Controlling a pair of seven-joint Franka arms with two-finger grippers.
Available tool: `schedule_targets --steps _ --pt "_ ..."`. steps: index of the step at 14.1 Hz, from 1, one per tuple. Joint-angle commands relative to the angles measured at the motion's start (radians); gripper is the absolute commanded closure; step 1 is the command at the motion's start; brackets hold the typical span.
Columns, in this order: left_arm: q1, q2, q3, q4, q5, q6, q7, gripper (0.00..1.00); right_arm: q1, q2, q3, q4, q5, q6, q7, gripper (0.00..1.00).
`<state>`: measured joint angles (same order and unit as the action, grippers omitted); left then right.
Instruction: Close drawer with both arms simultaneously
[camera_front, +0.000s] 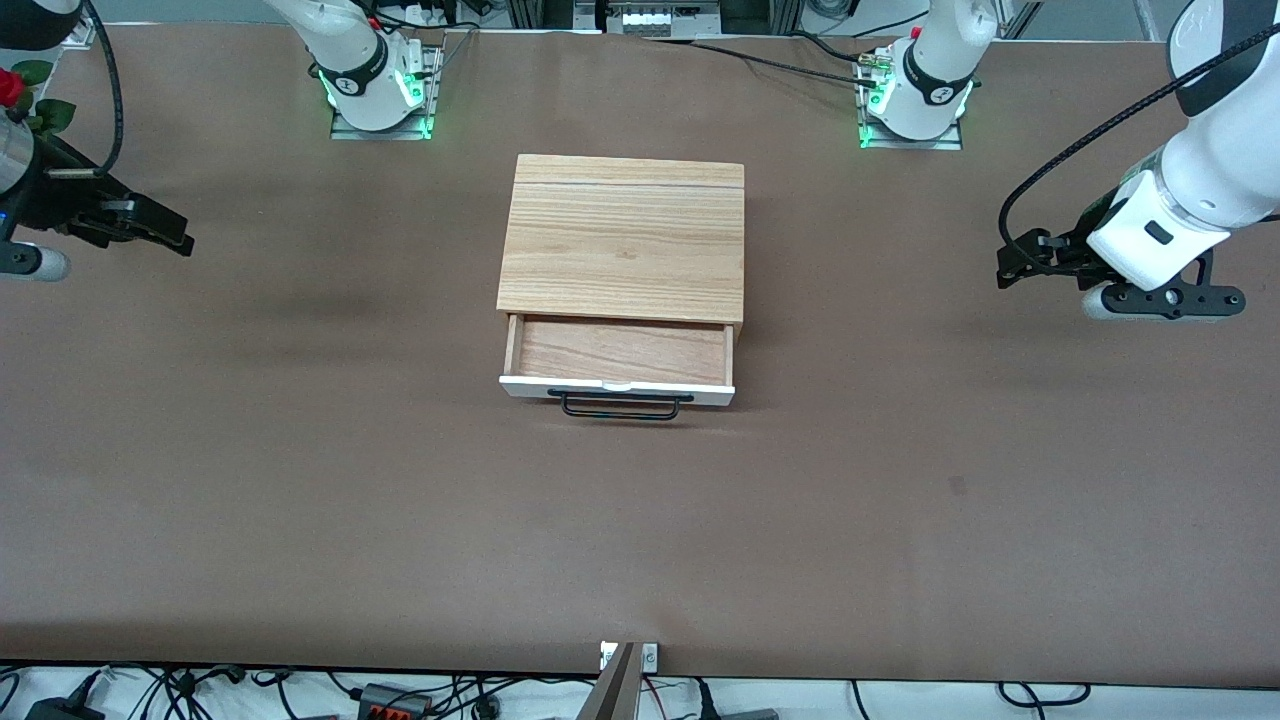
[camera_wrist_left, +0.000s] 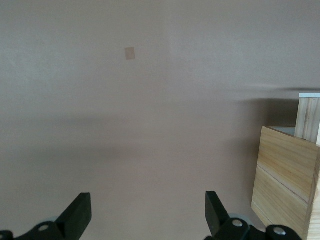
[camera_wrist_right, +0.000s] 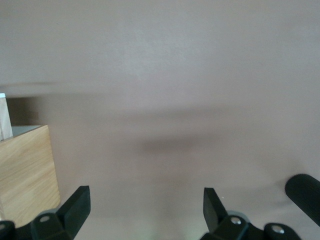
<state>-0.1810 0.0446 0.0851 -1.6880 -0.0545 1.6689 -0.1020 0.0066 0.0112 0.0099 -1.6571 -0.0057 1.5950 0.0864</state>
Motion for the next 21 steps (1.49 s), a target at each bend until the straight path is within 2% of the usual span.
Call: schedule_targets --steps 1,5,8,11,13,15,18,21 --pt "0.002 0.001 -0.008 0.016 0.027 -0.001 -0.007 0.00 0.024 0.015 -0.001 0.016 0.035 0.006 0.021 0.00" --pt "-0.008 0.026 -0.008 0.050 0.025 -0.001 -0.015 0.00 0.024 0.012 -0.002 0.016 0.039 -0.003 0.009 0.00" --pt "-0.046 0.156 -0.011 0.198 0.025 -0.004 -0.016 0.00 0.024 0.012 -0.004 0.017 0.038 -0.017 0.009 0.00" --pt "-0.116 0.283 -0.011 0.274 0.012 0.002 -0.028 0.00 0.056 0.074 0.001 0.020 0.042 -0.013 0.004 0.00" --pt "-0.164 0.377 -0.011 0.347 0.010 0.020 -0.050 0.00 0.145 0.124 -0.001 0.030 0.059 0.063 0.019 0.00" --pt "-0.184 0.458 -0.013 0.421 0.009 0.034 -0.082 0.00 0.173 0.183 -0.001 0.031 0.082 0.173 0.021 0.00" --pt "-0.202 0.547 -0.019 0.500 -0.023 0.080 -0.087 0.00 0.188 0.284 -0.001 0.031 0.241 0.371 0.021 0.00" --pt "-0.209 0.626 -0.024 0.515 -0.172 0.190 -0.090 0.00 0.234 0.384 -0.001 0.033 0.363 0.549 0.021 0.00"
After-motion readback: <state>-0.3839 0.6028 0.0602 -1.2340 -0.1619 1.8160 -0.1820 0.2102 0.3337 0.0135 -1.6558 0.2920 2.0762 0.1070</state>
